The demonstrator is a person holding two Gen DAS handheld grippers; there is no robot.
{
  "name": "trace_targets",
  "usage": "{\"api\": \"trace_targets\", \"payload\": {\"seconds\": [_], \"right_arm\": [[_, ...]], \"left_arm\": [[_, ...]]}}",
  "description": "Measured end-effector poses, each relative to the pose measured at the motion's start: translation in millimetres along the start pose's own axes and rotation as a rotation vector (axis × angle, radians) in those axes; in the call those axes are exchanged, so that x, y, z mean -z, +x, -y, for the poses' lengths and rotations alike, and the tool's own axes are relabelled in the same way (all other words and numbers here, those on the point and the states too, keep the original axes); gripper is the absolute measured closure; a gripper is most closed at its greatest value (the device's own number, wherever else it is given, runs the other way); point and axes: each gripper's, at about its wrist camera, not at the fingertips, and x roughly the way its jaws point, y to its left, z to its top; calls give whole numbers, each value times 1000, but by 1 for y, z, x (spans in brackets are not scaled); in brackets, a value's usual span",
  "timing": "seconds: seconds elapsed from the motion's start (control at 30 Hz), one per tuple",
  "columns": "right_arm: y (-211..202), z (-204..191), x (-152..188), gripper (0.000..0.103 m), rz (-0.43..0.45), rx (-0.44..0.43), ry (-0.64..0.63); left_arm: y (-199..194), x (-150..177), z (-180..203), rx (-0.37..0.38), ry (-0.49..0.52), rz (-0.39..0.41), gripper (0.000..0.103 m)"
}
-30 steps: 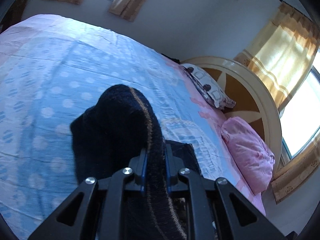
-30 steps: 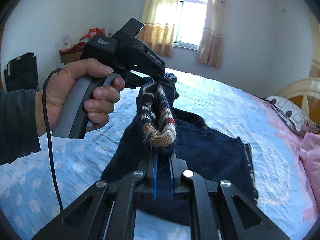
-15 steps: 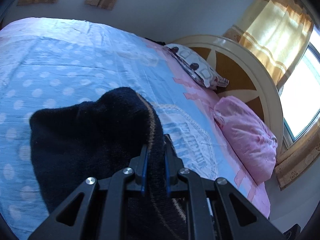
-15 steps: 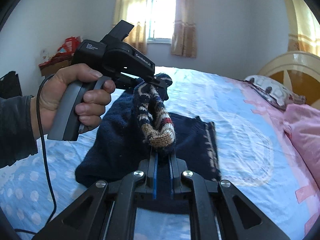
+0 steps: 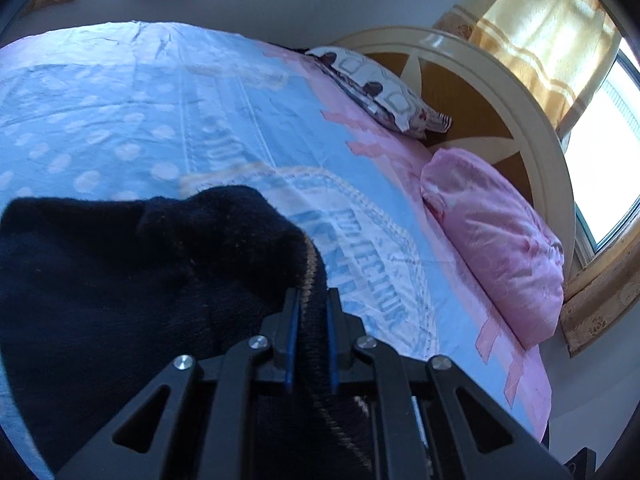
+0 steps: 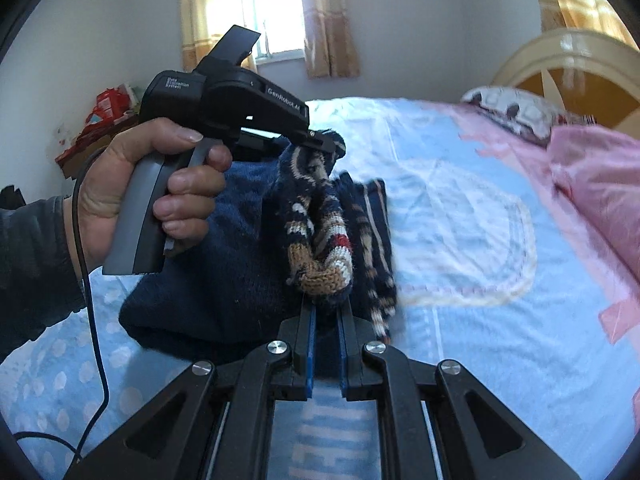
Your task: Fold small clothes
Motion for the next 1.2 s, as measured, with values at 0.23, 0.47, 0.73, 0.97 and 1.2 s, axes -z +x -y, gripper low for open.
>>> {"api": "trace_targets", "payload": {"seconds": [0.23,0.47,0.73,0.97,1.2], "right_arm": [[12,29,16,95,-69,-24,115],[18,46,25,94,-104,-106,197],[-6,62,30,51,-71,-129,249],[-3,60,-18,47,-41,-124,179],[87,60,-99,47,-155,-198,243]], "left_arm": [[23,6,16,-52,65,-25,89],[-11,24,47,-129,236,21,35],[-92,87,-4,-288,268,111,22],[-91,128,-33,-451,275,81,10],[-88,143,-57,-350,191,103,10]]}}
